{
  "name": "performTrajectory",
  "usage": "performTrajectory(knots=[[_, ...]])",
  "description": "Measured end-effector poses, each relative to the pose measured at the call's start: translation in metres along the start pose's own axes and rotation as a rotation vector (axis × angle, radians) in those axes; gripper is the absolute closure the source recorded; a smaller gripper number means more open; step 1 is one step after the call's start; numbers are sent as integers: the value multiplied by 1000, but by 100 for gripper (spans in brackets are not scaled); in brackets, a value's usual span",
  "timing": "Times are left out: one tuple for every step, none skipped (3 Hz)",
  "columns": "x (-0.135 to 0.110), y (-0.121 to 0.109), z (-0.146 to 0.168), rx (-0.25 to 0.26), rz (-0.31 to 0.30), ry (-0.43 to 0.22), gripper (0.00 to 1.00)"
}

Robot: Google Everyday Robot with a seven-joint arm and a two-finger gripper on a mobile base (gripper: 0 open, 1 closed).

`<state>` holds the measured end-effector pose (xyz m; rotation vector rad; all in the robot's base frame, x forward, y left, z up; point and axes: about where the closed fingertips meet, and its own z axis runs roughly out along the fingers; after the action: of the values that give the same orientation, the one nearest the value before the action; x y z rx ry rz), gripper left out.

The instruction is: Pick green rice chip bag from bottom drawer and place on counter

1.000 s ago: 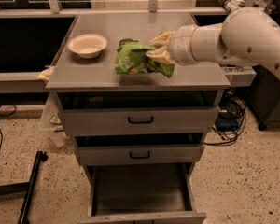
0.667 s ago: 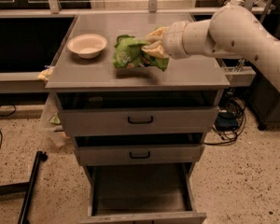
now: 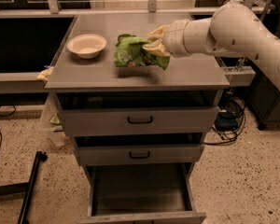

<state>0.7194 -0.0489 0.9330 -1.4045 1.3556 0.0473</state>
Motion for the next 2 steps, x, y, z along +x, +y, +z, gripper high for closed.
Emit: performTrajectory(knots=[[0,0,0,0,0,0,36],[0,0,0,0,0,0,10]])
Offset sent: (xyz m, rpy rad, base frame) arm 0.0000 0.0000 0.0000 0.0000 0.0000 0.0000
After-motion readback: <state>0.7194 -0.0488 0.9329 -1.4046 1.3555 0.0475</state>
